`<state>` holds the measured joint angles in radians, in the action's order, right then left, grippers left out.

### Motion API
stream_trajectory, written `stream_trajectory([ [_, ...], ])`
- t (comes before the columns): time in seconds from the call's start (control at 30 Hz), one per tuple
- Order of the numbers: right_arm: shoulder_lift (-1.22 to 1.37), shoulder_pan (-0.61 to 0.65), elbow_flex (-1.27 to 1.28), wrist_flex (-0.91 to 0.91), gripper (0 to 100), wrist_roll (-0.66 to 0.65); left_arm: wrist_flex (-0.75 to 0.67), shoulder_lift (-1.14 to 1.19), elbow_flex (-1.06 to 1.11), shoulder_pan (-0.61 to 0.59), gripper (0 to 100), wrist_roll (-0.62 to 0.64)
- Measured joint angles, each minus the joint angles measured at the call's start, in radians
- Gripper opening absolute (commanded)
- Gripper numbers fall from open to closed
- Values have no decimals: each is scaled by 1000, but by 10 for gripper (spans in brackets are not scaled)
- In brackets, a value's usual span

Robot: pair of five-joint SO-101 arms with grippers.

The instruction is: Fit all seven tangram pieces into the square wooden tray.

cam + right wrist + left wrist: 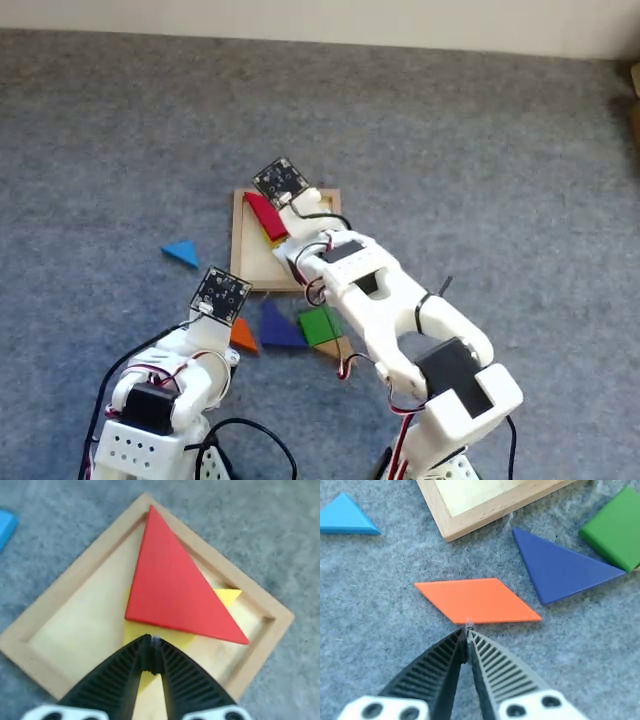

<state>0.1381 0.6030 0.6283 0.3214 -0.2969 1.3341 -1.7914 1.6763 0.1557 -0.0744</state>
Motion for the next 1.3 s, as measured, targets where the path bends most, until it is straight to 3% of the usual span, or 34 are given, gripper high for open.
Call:
stream_trajectory([
  [0.57,-14,-141,-5,193,9,-12,0,0,0,0,7,0],
  [1.3,-244,-157,17,213,9,-11,0,0,0,0,7,0],
])
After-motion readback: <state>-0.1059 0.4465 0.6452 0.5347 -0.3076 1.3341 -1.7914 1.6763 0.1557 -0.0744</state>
